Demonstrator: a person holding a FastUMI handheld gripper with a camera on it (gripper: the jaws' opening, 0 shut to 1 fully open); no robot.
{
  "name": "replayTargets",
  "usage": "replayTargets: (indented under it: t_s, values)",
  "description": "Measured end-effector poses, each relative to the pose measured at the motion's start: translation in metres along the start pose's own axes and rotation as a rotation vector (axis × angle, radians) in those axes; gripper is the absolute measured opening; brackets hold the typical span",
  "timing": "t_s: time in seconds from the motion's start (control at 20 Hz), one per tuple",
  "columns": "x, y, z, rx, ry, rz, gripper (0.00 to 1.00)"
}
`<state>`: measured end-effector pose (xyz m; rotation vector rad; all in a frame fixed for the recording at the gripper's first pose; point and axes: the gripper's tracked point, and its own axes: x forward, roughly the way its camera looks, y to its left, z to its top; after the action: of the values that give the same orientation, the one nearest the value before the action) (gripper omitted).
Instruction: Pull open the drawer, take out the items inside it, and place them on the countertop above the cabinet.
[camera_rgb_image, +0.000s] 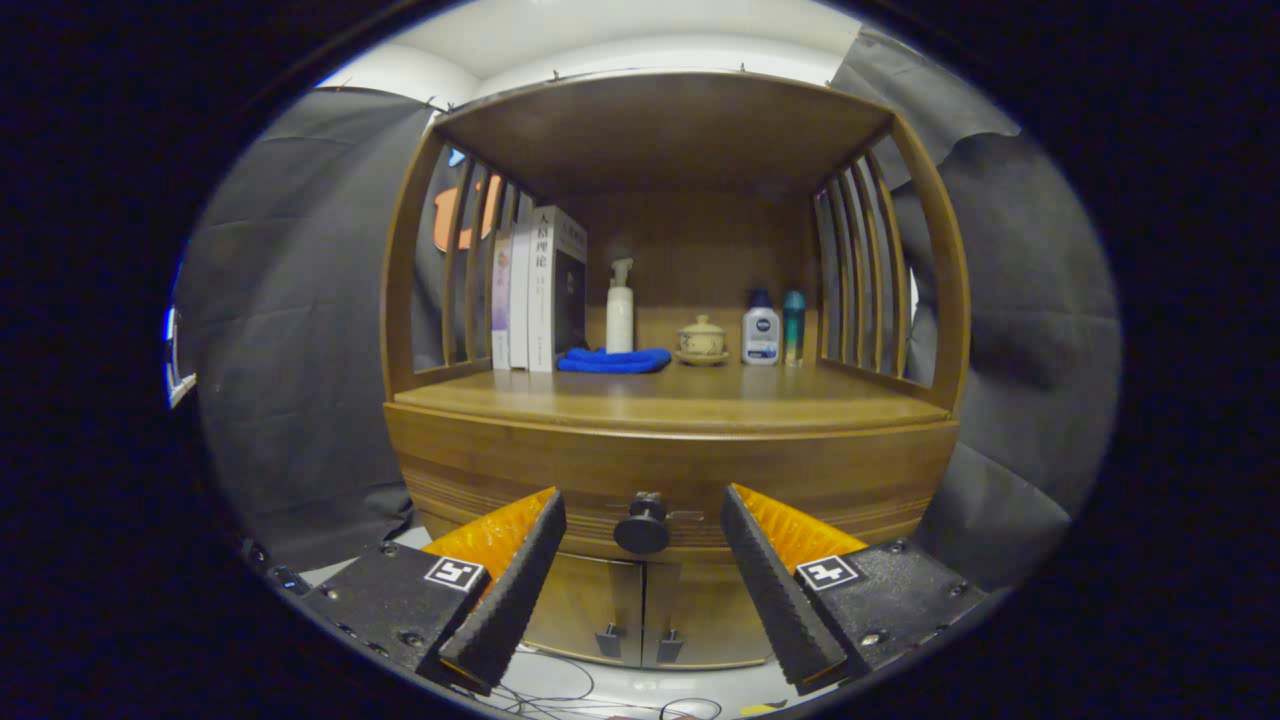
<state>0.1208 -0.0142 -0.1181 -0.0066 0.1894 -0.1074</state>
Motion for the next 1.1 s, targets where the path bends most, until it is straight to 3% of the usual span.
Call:
replayTargets:
  t_s: [0.2,0.4,0.5,0.85,1.1]
  values:
    - [0.038,-0.007,-0.021,0.041,0.054,-0.028,0.92]
    - [0.061,-0.015,-0.028,0.050,0.081,-0.055,0.75]
    - [0.067,-0.011,-0.027,0.057,0.074,-0.073,0.73]
    - [0.065,-0.008,-0.037,0.082,0.111,-0.080,0.43]
    - [0.055,-0.010,-0.040,0.060,0.129,-0.091,0.36]
